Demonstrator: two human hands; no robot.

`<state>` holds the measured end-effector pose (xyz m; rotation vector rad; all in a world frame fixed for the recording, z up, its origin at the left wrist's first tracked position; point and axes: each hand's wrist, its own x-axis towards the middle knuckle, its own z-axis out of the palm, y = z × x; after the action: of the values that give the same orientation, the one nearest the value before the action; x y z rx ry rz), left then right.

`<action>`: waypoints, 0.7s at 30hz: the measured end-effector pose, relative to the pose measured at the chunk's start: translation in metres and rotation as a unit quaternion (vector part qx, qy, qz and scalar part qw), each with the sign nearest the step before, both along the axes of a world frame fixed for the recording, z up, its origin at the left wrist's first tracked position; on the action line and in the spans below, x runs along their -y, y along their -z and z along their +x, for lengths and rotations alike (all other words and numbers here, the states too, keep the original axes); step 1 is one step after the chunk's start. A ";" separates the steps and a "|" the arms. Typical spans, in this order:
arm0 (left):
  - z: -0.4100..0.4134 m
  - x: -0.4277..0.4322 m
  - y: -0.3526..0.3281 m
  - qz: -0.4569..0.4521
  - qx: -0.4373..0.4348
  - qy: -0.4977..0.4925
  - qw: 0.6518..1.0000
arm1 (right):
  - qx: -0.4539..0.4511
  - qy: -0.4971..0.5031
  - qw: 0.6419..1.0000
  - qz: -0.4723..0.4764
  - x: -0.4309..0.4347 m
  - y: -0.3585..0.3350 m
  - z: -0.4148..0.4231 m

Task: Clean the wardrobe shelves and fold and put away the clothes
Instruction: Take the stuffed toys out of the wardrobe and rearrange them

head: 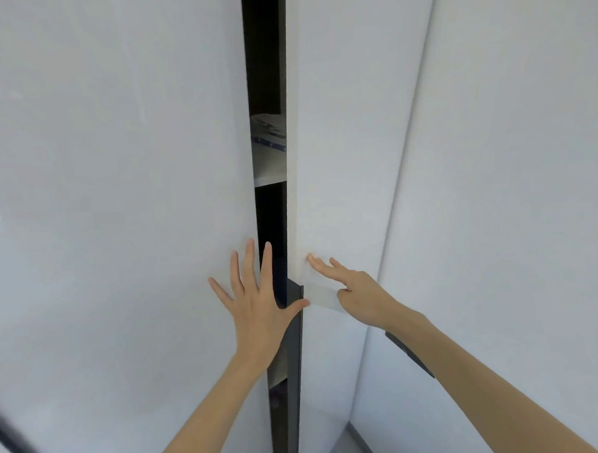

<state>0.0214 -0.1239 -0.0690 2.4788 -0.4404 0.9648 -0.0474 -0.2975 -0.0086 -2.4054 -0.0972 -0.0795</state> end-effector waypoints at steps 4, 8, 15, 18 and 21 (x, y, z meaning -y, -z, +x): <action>0.025 -0.012 0.006 0.037 0.039 -0.052 0.997 | -0.012 0.014 0.999 0.031 -0.017 -0.007 0.024; 0.046 -0.019 0.006 0.051 0.060 -0.076 0.994 | -0.024 0.014 0.999 0.035 -0.027 -0.011 0.045; 0.069 -0.022 0.015 0.058 0.087 -0.096 0.990 | -0.040 0.020 0.999 0.026 -0.038 -0.013 0.066; 0.074 -0.021 0.014 0.076 0.087 -0.116 0.987 | -0.042 0.021 0.999 0.025 -0.041 -0.013 0.072; 0.076 -0.022 0.012 0.084 0.085 -0.112 0.987 | -0.044 0.019 0.998 0.035 -0.042 -0.015 0.071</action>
<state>0.0978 -0.1022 -0.0811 2.6500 -0.3106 1.2829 0.0236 -0.2559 0.0063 -2.3374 -0.0076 0.0041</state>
